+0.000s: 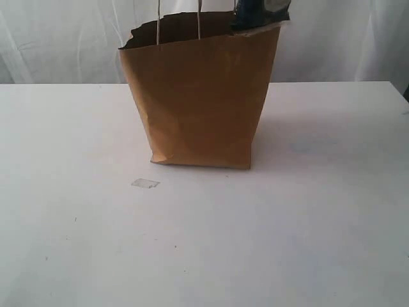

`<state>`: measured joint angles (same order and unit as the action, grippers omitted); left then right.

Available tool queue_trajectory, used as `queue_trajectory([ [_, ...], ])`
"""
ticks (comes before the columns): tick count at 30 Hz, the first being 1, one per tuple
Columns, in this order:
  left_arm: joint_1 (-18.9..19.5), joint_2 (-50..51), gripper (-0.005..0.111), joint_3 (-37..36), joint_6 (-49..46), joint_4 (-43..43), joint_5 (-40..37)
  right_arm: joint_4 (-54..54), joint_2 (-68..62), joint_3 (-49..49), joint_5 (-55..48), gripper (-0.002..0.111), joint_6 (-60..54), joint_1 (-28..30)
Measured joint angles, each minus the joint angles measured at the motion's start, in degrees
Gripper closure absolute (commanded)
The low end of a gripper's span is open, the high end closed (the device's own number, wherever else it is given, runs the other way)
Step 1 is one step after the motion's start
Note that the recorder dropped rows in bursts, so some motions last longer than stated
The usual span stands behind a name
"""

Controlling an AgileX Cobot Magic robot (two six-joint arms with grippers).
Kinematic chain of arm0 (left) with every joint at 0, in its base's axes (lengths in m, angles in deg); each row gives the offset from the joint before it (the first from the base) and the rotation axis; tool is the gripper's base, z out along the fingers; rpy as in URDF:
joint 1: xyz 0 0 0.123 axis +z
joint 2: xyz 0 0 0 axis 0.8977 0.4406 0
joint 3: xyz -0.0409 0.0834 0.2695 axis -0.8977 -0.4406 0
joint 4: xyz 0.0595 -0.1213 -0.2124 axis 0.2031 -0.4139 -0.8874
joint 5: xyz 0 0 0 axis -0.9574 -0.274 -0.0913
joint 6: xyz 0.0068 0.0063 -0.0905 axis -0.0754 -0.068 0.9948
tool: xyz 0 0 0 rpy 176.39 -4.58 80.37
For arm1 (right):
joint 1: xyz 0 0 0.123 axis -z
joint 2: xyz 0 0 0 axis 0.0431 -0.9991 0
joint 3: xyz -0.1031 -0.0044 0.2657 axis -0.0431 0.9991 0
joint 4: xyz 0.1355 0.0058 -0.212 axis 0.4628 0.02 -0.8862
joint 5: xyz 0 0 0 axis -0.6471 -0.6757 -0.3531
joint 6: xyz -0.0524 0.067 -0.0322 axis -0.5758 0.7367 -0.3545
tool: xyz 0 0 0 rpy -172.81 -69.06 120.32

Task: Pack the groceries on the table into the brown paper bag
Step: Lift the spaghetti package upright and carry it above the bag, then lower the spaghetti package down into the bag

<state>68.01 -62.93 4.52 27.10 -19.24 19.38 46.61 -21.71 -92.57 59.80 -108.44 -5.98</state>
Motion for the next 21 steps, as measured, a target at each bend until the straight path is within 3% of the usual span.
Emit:
queue_trajectory([
  [10,0.00,0.00,0.107,0.00,0.00,0.00,0.00,1.89,-2.81,-9.84,6.75,0.108,-2.50,-6.99],
  [21,0.00,0.00,0.107,0.00,0.00,0.00,0.00,1.46,-8.24,-10.07,5.71,0.108,-16.61,-11.45],
])
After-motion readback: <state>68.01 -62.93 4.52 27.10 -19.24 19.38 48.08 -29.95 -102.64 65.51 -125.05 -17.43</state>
